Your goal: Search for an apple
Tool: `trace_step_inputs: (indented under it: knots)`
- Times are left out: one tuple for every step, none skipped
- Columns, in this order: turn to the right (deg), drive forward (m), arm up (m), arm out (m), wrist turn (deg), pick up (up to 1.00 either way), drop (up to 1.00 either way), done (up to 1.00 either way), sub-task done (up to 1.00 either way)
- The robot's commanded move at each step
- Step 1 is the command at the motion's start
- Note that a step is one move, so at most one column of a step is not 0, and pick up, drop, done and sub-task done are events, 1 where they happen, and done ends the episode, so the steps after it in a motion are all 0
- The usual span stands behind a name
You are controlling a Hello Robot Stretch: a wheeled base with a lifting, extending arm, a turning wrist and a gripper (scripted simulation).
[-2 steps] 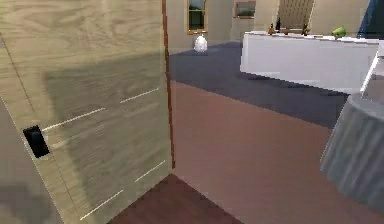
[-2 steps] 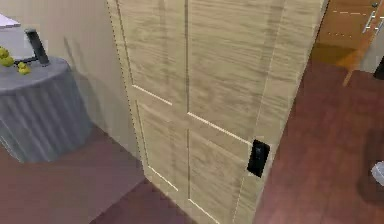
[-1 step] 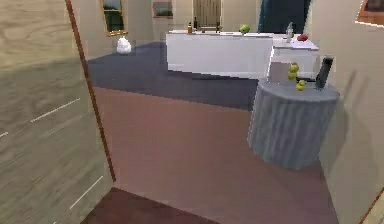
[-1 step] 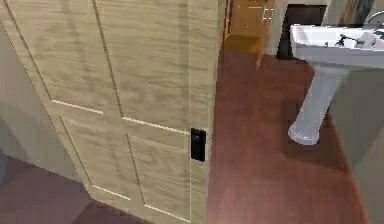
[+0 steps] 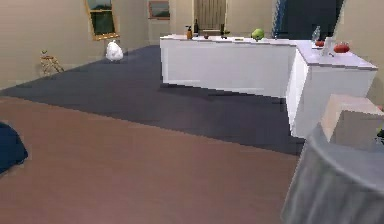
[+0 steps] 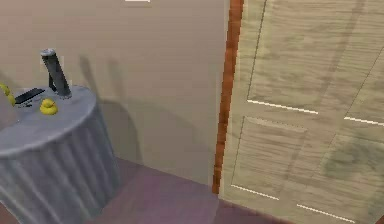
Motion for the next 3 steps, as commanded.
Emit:
trace_step_inputs:
  knots:
    - [6.0,0.00,0.00,0.00,0.0,0.00,0.00,0.00,0.00]
    - [0.0,0.90,0.00,0.00,0.0,0.00,0.00,0.00,0.00]
    - [12.0,0.00,0.00,0.00,0.0,0.00,0.00,0.00,0.00]
